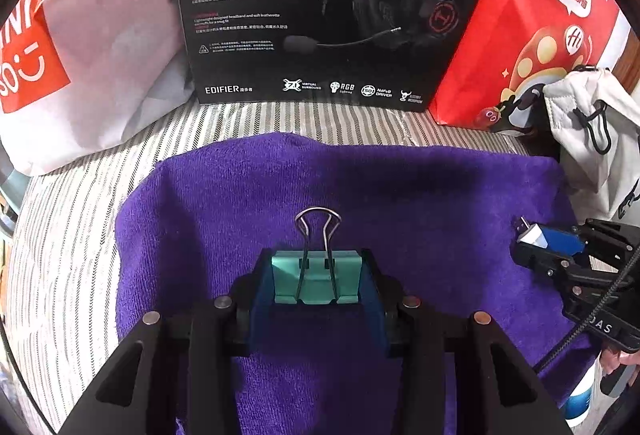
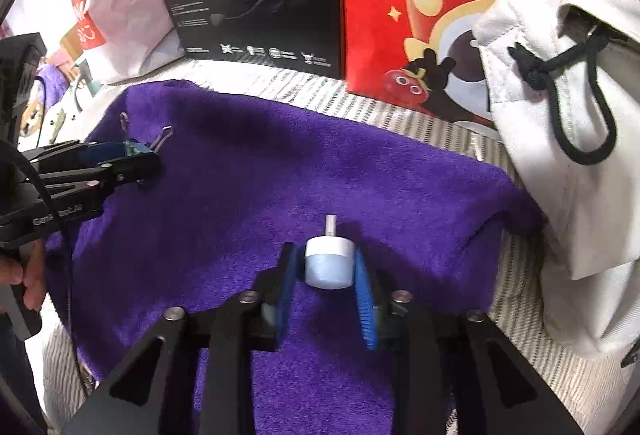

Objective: Organize rigid objects
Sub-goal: 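Carry the clip with the left tool while the right tool carries the cap onto the purple towel, then open the left tool to release the clip while the right tool releases the cap on the towel, then grasp the black-gold Grand Reserve box with the left tool while the right tool grasps the ADMD stick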

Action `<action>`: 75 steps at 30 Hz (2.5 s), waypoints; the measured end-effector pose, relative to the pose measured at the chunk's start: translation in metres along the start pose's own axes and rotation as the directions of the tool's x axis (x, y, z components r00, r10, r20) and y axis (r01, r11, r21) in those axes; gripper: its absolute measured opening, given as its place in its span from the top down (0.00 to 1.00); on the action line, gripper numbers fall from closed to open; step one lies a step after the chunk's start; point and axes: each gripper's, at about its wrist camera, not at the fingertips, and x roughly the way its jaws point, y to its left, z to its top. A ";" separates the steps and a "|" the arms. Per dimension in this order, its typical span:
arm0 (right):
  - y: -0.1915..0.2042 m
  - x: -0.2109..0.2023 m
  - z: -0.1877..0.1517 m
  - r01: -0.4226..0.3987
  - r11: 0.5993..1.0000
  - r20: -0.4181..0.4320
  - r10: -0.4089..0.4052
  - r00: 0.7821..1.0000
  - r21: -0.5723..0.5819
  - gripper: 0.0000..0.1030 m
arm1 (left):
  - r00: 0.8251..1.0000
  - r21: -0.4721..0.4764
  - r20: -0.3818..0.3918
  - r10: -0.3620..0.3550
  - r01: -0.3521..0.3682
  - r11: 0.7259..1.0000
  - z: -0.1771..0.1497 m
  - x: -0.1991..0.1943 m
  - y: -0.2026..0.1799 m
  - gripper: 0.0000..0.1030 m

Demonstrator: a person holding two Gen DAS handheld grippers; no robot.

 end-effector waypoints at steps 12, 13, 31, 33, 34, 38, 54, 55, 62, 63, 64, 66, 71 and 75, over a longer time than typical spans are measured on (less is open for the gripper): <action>0.012 0.001 -0.004 0.018 1.000 -0.025 -0.018 1.000 -0.009 0.50 | 0.999 0.036 -0.023 0.037 -0.036 0.999 -0.017 -0.002 -0.016 0.32; 0.010 -0.002 -0.007 0.028 1.000 -0.028 -0.028 0.999 -0.006 0.50 | 0.999 0.030 -0.027 0.047 -0.046 0.998 -0.019 -0.002 -0.017 0.26; 0.014 -0.122 -0.067 0.047 0.992 0.141 -0.063 0.988 0.113 0.42 | 0.996 -0.038 0.077 0.043 -0.040 0.998 -0.072 -0.096 -0.004 0.24; 0.017 -0.140 -0.077 0.046 0.991 0.175 -0.067 0.982 0.123 0.37 | 0.995 -0.036 0.088 0.039 -0.036 0.999 -0.082 -0.107 -0.002 0.24; 0.019 -0.146 -0.082 0.045 0.991 0.188 -0.068 0.980 0.124 0.34 | 0.995 -0.035 0.091 0.037 -0.034 0.999 -0.090 -0.112 -0.002 0.24; 0.027 -0.170 -0.112 0.049 0.990 0.223 -0.077 0.972 0.129 0.32 | 0.995 -0.038 0.085 0.046 -0.043 0.998 -0.120 -0.120 -0.005 0.24; 0.025 -0.168 -0.217 0.102 0.971 0.148 -0.136 0.980 0.218 0.32 | 0.998 0.009 0.014 0.058 -0.058 0.998 -0.196 -0.097 -0.047 0.24; 0.024 -0.167 -0.220 0.104 0.970 0.143 -0.138 0.980 0.221 0.32 | 0.998 0.014 0.010 0.066 -0.066 0.998 -0.197 -0.094 -0.049 0.24; 0.024 -0.166 -0.232 0.101 0.970 0.145 -0.135 0.980 0.220 0.32 | 0.986 0.064 0.053 0.157 -0.161 0.985 -0.208 -0.101 -0.048 0.18; 0.023 -0.166 -0.232 0.098 0.970 0.147 -0.132 0.980 0.221 0.32 | 0.986 0.060 0.056 0.156 -0.160 0.985 -0.209 -0.101 -0.046 0.18; 0.023 -0.165 -0.232 0.096 0.970 0.147 -0.131 0.980 0.223 0.32 | 0.987 0.061 0.060 0.148 -0.151 0.987 -0.209 -0.101 -0.045 0.19; 0.021 -0.160 -0.231 0.091 0.969 0.143 -0.126 0.982 0.229 0.32 | 0.989 0.080 0.080 0.126 -0.133 0.988 -0.209 -0.100 -0.047 0.21; 0.018 -0.150 -0.225 0.072 0.968 0.142 -0.108 0.984 0.242 0.32 | 0.994 0.095 0.097 0.047 -0.057 0.994 -0.210 -0.101 -0.053 0.49; 0.011 -0.139 -0.210 0.044 0.965 0.140 -0.083 0.987 0.258 0.32 | 0.995 0.131 0.097 0.019 -0.032 0.991 -0.207 -0.101 -0.060 0.72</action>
